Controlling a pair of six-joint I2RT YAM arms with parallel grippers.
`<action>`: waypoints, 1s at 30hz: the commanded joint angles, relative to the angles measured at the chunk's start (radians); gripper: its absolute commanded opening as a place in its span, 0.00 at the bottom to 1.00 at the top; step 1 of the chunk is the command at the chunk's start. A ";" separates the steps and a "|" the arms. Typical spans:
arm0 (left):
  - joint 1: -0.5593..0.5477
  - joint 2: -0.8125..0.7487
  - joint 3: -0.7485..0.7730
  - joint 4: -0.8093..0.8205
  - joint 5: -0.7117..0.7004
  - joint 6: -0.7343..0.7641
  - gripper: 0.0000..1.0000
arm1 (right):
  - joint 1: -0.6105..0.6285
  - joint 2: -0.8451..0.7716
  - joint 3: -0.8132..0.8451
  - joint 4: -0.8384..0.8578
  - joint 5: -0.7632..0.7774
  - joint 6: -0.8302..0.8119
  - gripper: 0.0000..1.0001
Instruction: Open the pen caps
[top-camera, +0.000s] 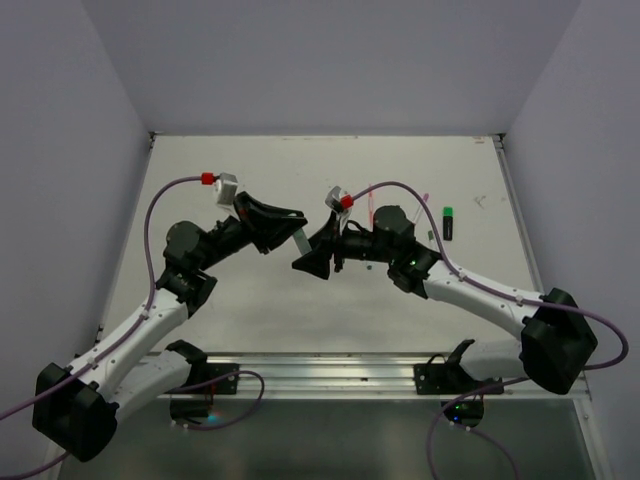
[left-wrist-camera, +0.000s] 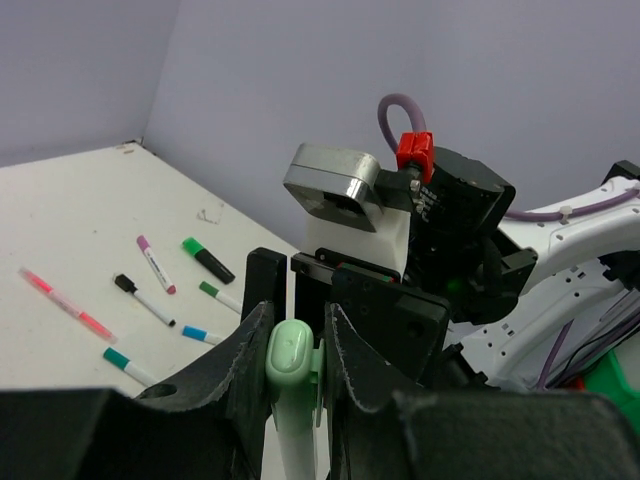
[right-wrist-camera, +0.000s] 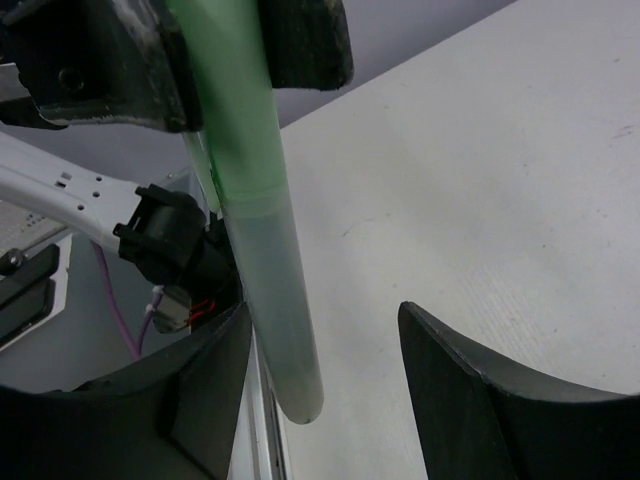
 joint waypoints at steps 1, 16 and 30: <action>0.005 -0.003 -0.016 0.076 0.031 -0.020 0.00 | -0.013 0.009 0.057 0.092 -0.084 0.025 0.62; 0.006 0.014 -0.023 0.133 0.069 -0.038 0.00 | -0.035 0.029 0.073 0.146 -0.200 0.071 0.40; 0.008 0.052 0.007 0.264 0.120 -0.067 0.00 | -0.052 0.049 0.057 0.158 -0.279 0.089 0.00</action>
